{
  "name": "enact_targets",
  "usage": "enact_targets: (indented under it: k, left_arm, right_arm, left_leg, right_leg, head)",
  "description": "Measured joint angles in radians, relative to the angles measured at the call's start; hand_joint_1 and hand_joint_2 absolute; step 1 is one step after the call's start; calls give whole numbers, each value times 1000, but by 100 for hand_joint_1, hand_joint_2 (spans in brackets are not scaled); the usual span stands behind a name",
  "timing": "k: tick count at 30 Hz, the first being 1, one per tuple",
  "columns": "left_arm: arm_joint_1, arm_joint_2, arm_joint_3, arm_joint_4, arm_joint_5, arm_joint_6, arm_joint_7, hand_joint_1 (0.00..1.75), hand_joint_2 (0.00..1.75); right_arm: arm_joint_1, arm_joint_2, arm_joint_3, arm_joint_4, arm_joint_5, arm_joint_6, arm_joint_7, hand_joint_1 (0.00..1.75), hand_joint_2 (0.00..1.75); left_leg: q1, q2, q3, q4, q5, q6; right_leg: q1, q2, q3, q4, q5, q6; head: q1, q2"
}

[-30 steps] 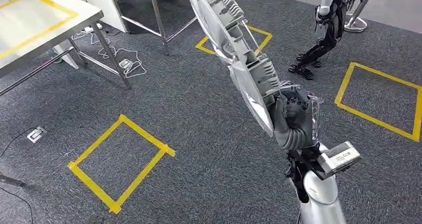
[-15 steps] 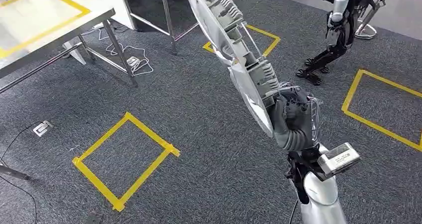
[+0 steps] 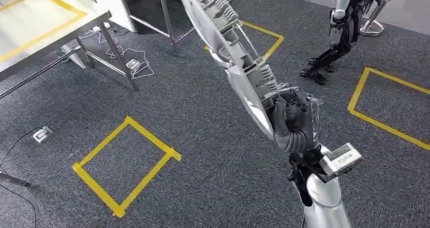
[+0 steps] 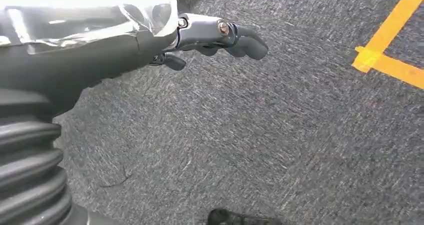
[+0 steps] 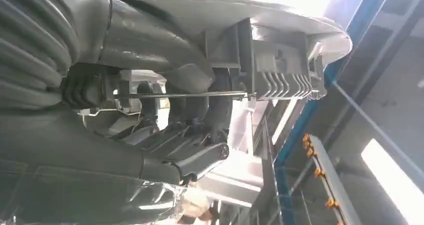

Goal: Take the parts from the cabinet and place them on the table.

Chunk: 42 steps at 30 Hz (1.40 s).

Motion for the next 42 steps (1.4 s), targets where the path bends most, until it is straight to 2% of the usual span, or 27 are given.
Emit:
enact_targets:
  k: [1,4,5,6,7,9,10,11,13,15,17,19,21,22,24,26,27,29,30,31,35,36,37,39,40,41,42]
  left_arm:
    - [0,0,3,-3,2,-1,0,0,175]
    - [18,-3,16,-21,-4,-19,2,0,175]
    - [26,-5,20,-30,-7,-22,4,0,175]
    - [31,-13,21,-35,-9,-25,4,0,175]
    - [31,-15,23,-41,-9,-26,4,0,175]
    - [32,-19,28,-47,-10,-31,4,0,175]
    - [34,-23,30,-51,-13,-34,7,0,175]
    - [37,-24,32,-54,-17,-37,10,0,175]
    - [41,-28,37,-62,-21,-40,13,0,175]
    - [47,-36,42,-78,-29,-47,18,0,175]
    - [52,-43,49,-104,-33,-61,22,0,175]
    - [54,-52,61,-124,-31,-74,19,0,175]
    - [51,-55,66,-127,-28,-79,11,0,175]
    - [47,-63,66,-127,-28,-78,4,0,175]
    - [39,-69,68,-122,-26,-63,3,0,175]
    - [36,-73,70,-104,-25,-44,0,0,175]
    - [35,-73,70,-94,-25,-35,-2,0,175]
    - [29,-73,71,-79,-25,-21,-8,0,175]
    - [24,-72,71,-72,-25,-15,-11,0,175]
    - [16,-71,70,-65,-25,-10,-14,0,175]
    - [3,-63,63,-43,-22,0,-19,0,175]
    - [4,-61,62,-41,-22,0,-20,0,175]
    - [2,-62,61,-36,-22,1,-20,0,175]
    - [-5,-58,59,-30,-19,1,-20,0,175]
    - [-5,-57,56,-26,-19,1,-20,0,175]
    - [-5,-56,53,-22,-19,1,-20,0,175]
    - [-4,-55,50,-17,-18,2,-20,0,175]
  right_arm:
    - [-4,0,4,4,-5,4,0,175,175]
    - [-13,-2,20,15,-20,8,-2,175,175]
    - [-14,-2,24,18,-22,8,-2,175,175]
    - [-14,-5,26,22,-24,9,-2,175,175]
    - [-19,-7,29,25,-27,9,-2,175,175]
    - [-21,-11,33,31,-30,9,-3,175,175]
    - [-21,-13,35,35,-31,9,-3,175,175]
    - [-20,-15,38,39,-31,9,-3,175,175]
    - [-21,-19,45,47,-33,13,0,175,175]
    - [-21,-20,50,53,-35,20,3,175,175]
    - [-17,-20,57,58,-39,32,1,175,175]
    - [-16,-20,65,63,-40,45,-1,175,175]
    - [-17,-19,66,64,-44,52,-2,175,175]
    - [-17,-19,67,64,-44,57,-3,175,175]
    - [-20,-18,66,64,-44,62,-4,175,175]
    - [-21,-20,66,64,-40,62,-3,175,175]
    - [-22,-21,66,64,-36,62,-3,175,175]
    - [-24,-23,65,64,-29,55,-2,175,175]
    - [-25,-23,64,63,-28,50,-2,175,175]
    - [-25,-24,63,61,-28,44,-2,175,175]
    - [-28,-32,59,59,-29,28,-4,175,175]
    - [-27,-34,58,57,-29,27,-4,175,175]
    - [-27,-37,56,56,-29,27,-5,175,175]
    - [-27,-44,50,55,-30,20,-10,175,175]
    - [-25,-48,48,56,-30,16,-13,175,175]
    - [-21,-51,47,56,-31,14,-15,175,175]
    - [-17,-55,47,55,-31,12,-18,175,175]
  left_leg:
    - [-2,4,6,-10,-16,3]
    - [-11,3,5,-14,-15,14]
    - [-8,3,23,-37,-3,22]
    - [-2,3,34,-55,6,25]
    - [-1,3,36,-59,10,33]
    - [-2,0,36,-59,10,33]
    - [-3,-2,36,-59,9,33]
    - [-3,-3,37,-59,8,32]
    - [-1,-7,37,-55,5,27]
    - [-1,-11,34,-36,-8,13]
    - [-8,-12,25,-20,-20,1]
    - [-4,-12,26,-23,-18,-4]
    - [-2,-12,19,-13,-27,-11]
    - [0,-6,1,34,-60,-20]
    - [8,-1,-75,193,-135,-30]
    - [11,1,-134,304,-158,-34]
    - [12,2,-129,284,-135,-34]
    - [12,9,-59,129,-46,-29]
    - [9,35,-12,34,-4,-23]
    - [-1,75,9,-9,-18,-21]
    - [-12,35,2,-18,-14,8]
    - [2,28,24,-34,-1,18]
    - [0,18,26,-39,2,23]
    - [-2,-3,22,-38,7,30]
    - [-3,-15,21,-38,7,31]
    - [-4,-27,21,-38,7,31]
    - [-4,-40,22,-38,7,31]
  right_leg:
    - [4,0,-2,0,-1,4]
    - [0,-1,1,-8,-1,19]
    - [8,-2,4,-13,-1,26]
    - [6,-3,-8,13,-14,22]
    - [5,-2,-35,71,-44,15]
    - [1,-2,-115,232,-105,11]
    - [0,-2,-152,301,-124,15]
    - [-1,-2,-161,312,-121,24]
    - [-7,-3,-107,194,-68,49]
    - [-12,-4,-4,-2,-4,61]
    - [-7,-2,-2,0,-3,34]
    - [-1,-1,-3,0,-2,23]
    - [-15,-2,0,-4,1,19]
    - [-14,-5,4,-4,-1,10]
    - [-11,-7,5,-4,-2,8]
    - [-9,-8,5,-4,-4,7]
    - [-9,-8,6,-4,-4,7]
    - [-9,-12,11,-4,-5,7]
    - [-8,-15,13,-4,-7,10]
    - [-3,-19,15,-4,-7,11]
    - [0,-45,20,-14,-9,33]
    - [-3,-43,11,0,-16,37]
    - [-3,-28,1,28,-33,33]
    - [-3,-12,-75,188,-103,18]
    - [-3,-10,-117,272,-131,16]
    - [-3,-8,-146,325,-139,19]
    - [-3,-7,-148,320,-131,27]
  head:
    - [2,0]
    - [0,0]
    - [-1,0]
    - [3,0]
    - [3,0]
    - [3,0]
    - [3,0]
    - [3,0]
    - [4,0]
    - [4,0]
    - [1,0]
    - [2,0]
    - [2,0]
    - [-6,0]
    - [-6,0]
    - [-6,0]
    - [-6,0]
    - [-6,0]
    - [-6,0]
    - [-6,0]
    - [-6,0]
    - [-6,0]
    - [-1,0]
    - [0,0]
    - [0,0]
    - [0,0]
    - [0,0]
